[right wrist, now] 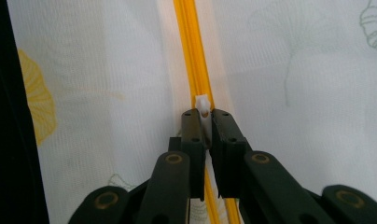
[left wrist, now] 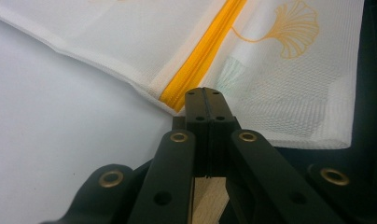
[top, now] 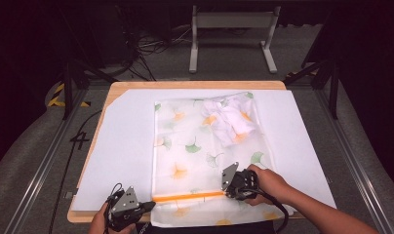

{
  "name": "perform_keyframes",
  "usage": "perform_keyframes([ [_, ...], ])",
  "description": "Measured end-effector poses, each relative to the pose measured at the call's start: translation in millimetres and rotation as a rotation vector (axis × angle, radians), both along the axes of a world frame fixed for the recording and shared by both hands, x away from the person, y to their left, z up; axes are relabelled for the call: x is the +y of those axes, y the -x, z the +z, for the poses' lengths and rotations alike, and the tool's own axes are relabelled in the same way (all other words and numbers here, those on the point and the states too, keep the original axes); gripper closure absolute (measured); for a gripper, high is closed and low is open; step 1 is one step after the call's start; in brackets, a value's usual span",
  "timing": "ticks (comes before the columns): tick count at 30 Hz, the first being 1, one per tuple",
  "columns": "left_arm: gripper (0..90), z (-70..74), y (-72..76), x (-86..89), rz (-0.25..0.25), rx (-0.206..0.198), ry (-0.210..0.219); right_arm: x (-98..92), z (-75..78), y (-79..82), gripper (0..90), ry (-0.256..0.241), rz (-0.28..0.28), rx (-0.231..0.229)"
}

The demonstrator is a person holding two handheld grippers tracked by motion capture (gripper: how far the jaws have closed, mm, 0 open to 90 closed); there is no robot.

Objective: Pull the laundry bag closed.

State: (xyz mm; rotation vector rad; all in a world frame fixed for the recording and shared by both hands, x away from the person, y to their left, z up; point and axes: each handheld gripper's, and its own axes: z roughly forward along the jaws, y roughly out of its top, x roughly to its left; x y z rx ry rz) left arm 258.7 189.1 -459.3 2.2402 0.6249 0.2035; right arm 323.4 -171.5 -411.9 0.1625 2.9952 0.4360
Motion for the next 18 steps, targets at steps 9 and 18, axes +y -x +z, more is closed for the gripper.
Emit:
perform_keyframes([
  [9,90.0,0.1,-0.1,0.0,-0.001,-0.001,-0.002,-5.2,0.9,0.8,84.3,0.016,-0.002,-0.004],
  [18,90.0,0.0,0.3,-0.1,0.001,-0.001,-0.001,-10.4,1.3,1.4,84.4,0.028,-0.005,-0.018],
])
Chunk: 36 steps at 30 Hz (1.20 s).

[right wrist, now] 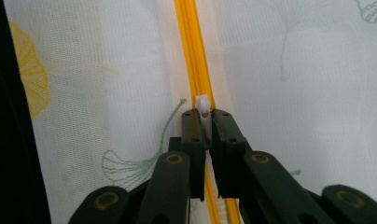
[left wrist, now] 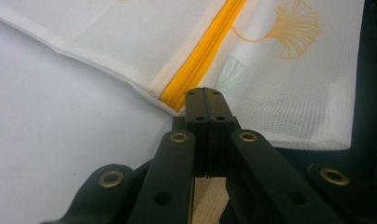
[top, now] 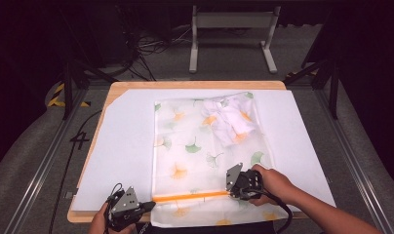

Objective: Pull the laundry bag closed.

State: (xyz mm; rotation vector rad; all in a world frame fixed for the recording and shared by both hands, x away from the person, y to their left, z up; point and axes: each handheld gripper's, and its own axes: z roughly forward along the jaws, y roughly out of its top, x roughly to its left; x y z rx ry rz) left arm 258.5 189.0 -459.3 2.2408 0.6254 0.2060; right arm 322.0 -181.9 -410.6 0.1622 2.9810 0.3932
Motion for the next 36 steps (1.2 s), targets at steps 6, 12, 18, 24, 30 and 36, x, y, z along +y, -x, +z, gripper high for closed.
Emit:
perform_keyframes([
  [6,90.0,0.1,0.2,-0.2,0.0,-0.002,-0.002,-4.3,0.7,-0.5,84.3,0.003,-0.004,0.002],
  [12,90.0,0.0,0.1,0.0,0.0,-0.001,0.0,-10.6,1.2,-1.1,84.3,0.005,-0.011,-0.004],
  [18,90.0,0.0,-0.6,0.5,-0.003,0.002,0.001,-17.7,1.9,-0.9,84.4,0.009,-0.029,-0.003],
  [24,90.0,0.0,-0.6,0.4,-0.004,0.003,0.001,-25.1,2.9,-1.4,84.4,0.013,-0.037,0.0],
  [30,90.0,0.4,0.7,-0.9,-0.008,-0.016,-0.013,-32.7,2.9,-1.5,84.4,0.011,-0.051,-0.003],
  [36,90.0,0.2,0.2,-0.3,-0.008,-0.012,-0.009,-42.1,4.3,-1.6,84.4,0.025,-0.064,-0.003],
])
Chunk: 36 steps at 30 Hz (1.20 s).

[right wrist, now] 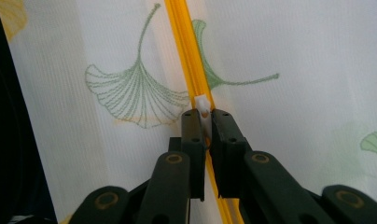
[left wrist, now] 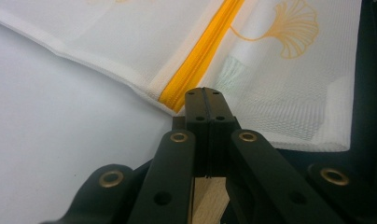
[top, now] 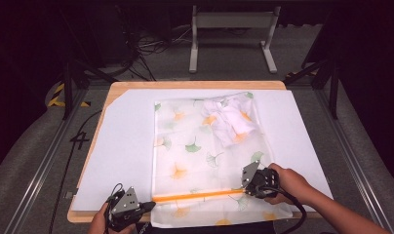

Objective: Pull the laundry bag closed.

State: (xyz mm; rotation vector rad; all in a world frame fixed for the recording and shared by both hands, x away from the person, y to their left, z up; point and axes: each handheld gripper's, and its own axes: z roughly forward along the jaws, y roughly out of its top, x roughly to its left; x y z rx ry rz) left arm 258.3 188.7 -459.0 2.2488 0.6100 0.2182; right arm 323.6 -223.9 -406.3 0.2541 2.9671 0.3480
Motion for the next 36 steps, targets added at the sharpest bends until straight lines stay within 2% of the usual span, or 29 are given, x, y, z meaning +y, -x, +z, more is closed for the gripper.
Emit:
perform_keyframes([
  [6,90.0,0.1,0.8,-0.8,-0.002,-0.009,-0.006,-7.3,0.8,0.2,84.4,0.012,-0.015,0.002],
  [8,90.0,0.1,0.6,-0.6,-0.001,-0.007,-0.005,-10.1,0.7,-0.2,84.4,-0.002,-0.017,0.006],
  [9,90.0,0.1,0.6,-0.6,-0.001,-0.006,-0.004,-11.4,0.9,-0.1,84.4,0.012,-0.019,0.002],
  [12,90.0,0.2,0.6,-0.7,0.0,-0.005,-0.005,-14.2,0.7,0.4,84.4,0.011,-0.029,0.004],
  [21,90.0,0.4,0.7,-1.0,-0.001,-0.006,-0.008,-27.4,5.1,-0.8,84.4,-0.008,-0.05,0.003],
  [24,90.0,0.4,0.7,-1.0,-0.001,-0.005,-0.008,-30.4,3.8,-0.9,84.3,0.013,-0.052,-0.006],
  [25,90.0,0.3,0.6,-0.9,0.0,-0.004,-0.006,-31.5,3.4,-0.8,84.4,0.01,-0.059,0.005],
  [36,90.0,0.2,0.3,-0.5,0.001,-0.001,-0.004,-45.4,2.6,-1.9,84.3,0.036,-0.083,-0.003],
])
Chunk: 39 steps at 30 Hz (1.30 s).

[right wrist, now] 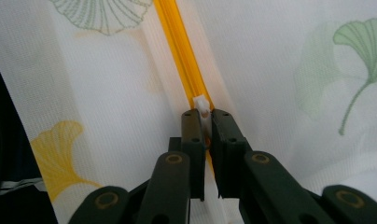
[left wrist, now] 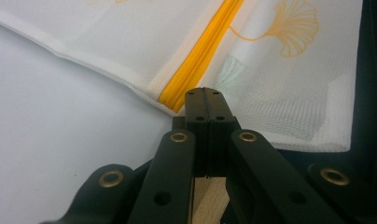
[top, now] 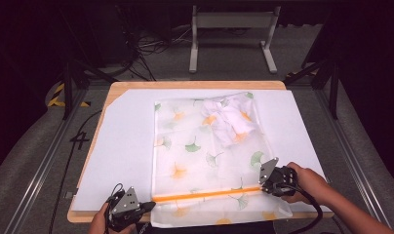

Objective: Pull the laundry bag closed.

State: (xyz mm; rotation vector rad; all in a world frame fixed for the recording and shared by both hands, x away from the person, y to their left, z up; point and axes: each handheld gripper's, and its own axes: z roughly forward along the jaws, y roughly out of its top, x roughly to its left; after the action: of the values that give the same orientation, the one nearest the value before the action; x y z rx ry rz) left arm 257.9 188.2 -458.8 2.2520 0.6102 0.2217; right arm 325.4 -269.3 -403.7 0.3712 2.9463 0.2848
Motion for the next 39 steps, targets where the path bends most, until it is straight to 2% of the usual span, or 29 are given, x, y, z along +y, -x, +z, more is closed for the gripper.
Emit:
perform_keyframes([
  [7,90.0,-0.1,-0.1,0.2,0.0,0.001,0.002,-7.3,2.2,0.0,84.3,0.002,-0.011,0.004],
  [9,90.0,-0.1,-0.2,0.2,0.0,0.002,0.002,-10.0,2.2,-0.1,84.3,0.017,-0.015,0.004],
  [12,90.0,-0.1,-0.2,0.3,0.0,0.002,0.002,-13.3,3.2,0.1,84.3,0.002,-0.023,0.01],
  [14,90.0,-0.1,-0.3,0.4,0.0,0.002,0.002,-13.9,3.9,0.0,84.3,-0.008,-0.019,0.014],
  [26,90.0,-0.1,-0.2,0.2,-0.001,0.003,0.002,-15.9,4.6,0.9,84.4,0.004,-0.03,0.007],
  [31,90.0,0.0,-0.2,0.2,0.0,0.002,0.001,-16.7,5.3,0.3,84.5,0.03,-0.047,0.007],
  [32,90.0,-0.1,-0.2,0.3,0.0,0.002,0.002,-16.6,4.3,0.7,84.5,0.077,-0.045,-0.015],
  [33,90.0,-0.1,-0.3,0.4,-0.001,0.004,0.002,-17.5,3.6,0.0,84.5,0.093,-0.036,-0.025],
  [36,90.0,-0.1,-0.4,0.4,-0.001,0.004,0.002,-24.5,5.1,-1.5,84.5,0.064,-0.065,0.01],
  [39,90.0,-0.2,-0.6,0.4,-0.002,0.005,0.004,-29.9,7.1,-1.6,84.4,0.06,-0.075,0.007],
])
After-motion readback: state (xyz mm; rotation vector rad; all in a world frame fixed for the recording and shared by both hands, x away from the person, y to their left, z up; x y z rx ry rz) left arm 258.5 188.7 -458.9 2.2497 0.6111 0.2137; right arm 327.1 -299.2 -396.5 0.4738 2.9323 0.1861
